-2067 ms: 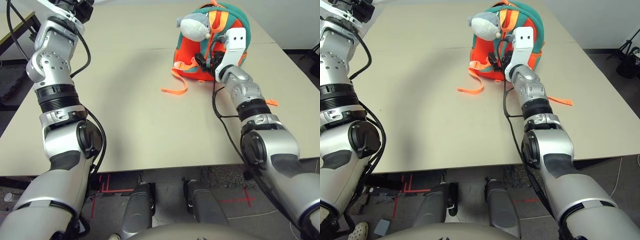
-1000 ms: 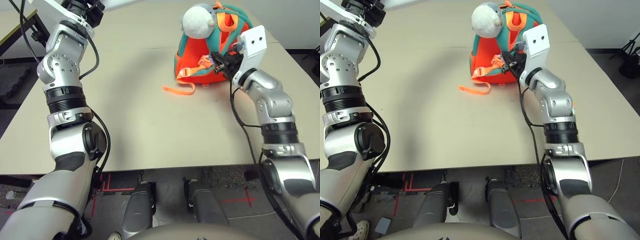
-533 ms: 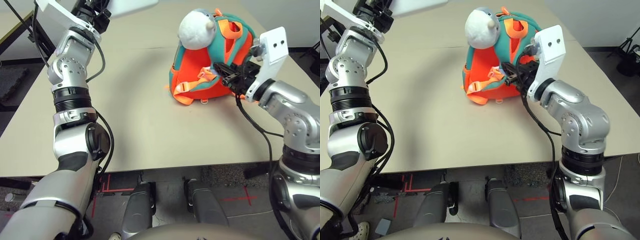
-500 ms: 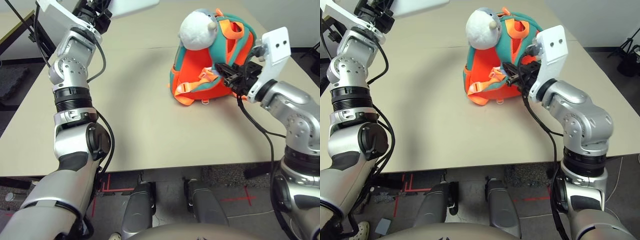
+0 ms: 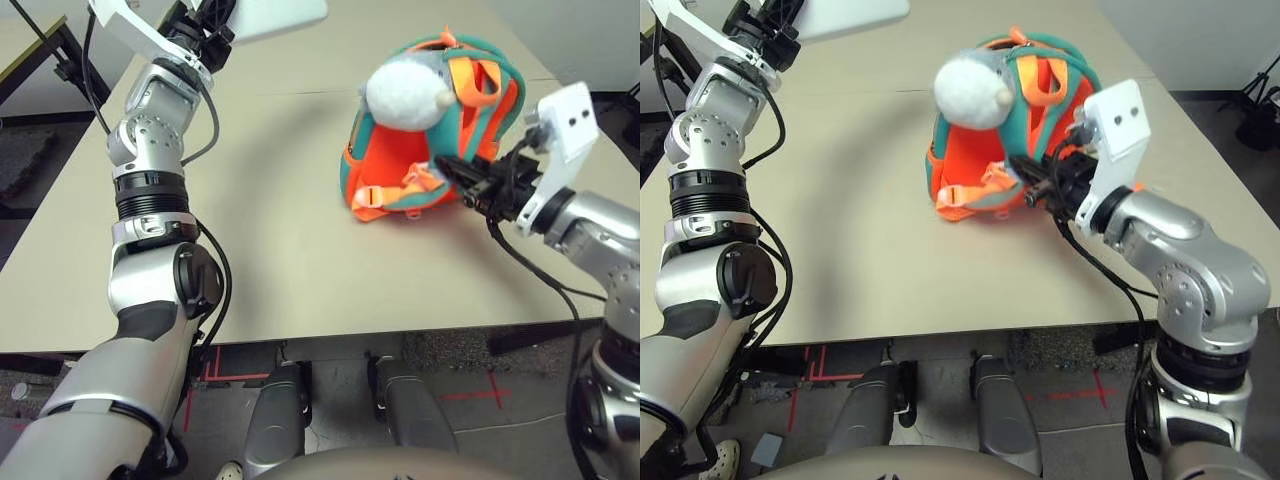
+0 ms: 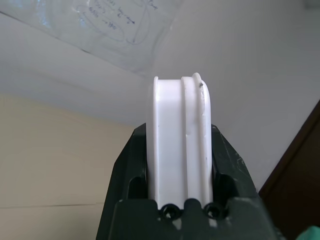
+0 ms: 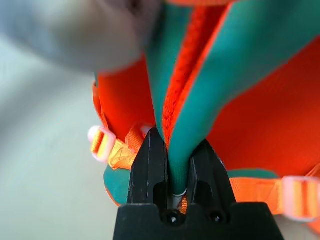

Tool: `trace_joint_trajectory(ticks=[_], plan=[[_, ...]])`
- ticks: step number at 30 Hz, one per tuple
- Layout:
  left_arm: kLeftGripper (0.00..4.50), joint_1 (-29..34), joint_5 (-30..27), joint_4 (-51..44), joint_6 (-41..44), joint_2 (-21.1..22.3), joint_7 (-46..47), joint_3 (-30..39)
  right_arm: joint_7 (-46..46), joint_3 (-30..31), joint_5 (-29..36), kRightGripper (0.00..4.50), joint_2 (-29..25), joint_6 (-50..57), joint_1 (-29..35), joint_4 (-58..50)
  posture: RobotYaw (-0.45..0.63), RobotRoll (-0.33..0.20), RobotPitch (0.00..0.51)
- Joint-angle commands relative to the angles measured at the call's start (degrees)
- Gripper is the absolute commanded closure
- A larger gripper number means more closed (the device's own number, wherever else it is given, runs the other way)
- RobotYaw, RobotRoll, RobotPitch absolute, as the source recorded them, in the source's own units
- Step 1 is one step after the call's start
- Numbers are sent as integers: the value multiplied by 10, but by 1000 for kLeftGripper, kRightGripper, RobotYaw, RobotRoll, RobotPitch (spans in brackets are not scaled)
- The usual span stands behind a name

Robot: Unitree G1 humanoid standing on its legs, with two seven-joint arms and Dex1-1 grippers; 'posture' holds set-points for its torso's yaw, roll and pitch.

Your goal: Put the pencil case into the backpack and zip it.

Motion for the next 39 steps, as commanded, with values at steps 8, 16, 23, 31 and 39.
trace_joint_trajectory(ticks=[8,16,23,31,39], plan=[[3173,-17,0,-27,22,28,-82,-29,-3,71,-72,4296,24,-104,24,77,-218,0,114],[3173,-28,-12,-42,63,72,-174,-45,-2,86,-93,4296,34,-131,14,113,-212,0,119],[3173,-16,-17,-75,109,112,-254,-59,4,105,-109,4296,40,-137,-13,147,-206,0,130],[3173,-9,-25,-101,161,134,-304,-66,16,116,-118,4296,46,-141,-30,170,-197,0,132],[3175,-10,-33,-109,200,122,-301,-66,20,126,-129,4296,49,-146,-33,179,-197,0,133]])
